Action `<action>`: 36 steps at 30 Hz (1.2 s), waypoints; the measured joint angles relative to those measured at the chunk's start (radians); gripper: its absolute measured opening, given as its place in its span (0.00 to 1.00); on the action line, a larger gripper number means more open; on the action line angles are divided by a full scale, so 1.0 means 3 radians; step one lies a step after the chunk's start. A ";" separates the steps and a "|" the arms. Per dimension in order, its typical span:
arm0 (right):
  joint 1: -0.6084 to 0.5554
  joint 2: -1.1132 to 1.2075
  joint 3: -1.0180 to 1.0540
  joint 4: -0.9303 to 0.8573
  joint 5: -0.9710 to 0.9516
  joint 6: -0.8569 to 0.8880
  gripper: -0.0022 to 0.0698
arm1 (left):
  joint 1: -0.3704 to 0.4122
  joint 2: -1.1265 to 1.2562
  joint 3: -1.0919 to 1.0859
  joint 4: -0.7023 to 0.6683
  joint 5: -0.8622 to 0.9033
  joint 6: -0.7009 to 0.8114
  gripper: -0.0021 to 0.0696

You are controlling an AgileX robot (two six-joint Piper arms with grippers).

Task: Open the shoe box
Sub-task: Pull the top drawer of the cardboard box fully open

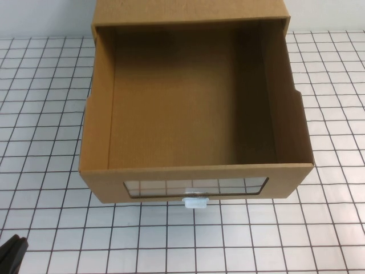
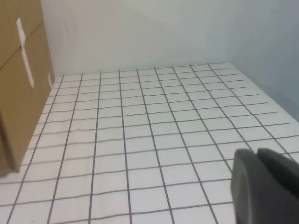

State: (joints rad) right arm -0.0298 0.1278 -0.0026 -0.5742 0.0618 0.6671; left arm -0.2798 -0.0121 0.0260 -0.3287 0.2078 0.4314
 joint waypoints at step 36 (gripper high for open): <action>0.0331 -0.0456 0.0094 0.2528 0.0723 -0.2490 0.01 | 0.0000 0.0000 0.0000 0.0000 0.0005 0.0000 0.03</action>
State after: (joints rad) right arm 0.0695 -0.0089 0.0255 0.1842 0.2786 -0.0799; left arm -0.2798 -0.0121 0.0260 -0.3287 0.2093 0.4314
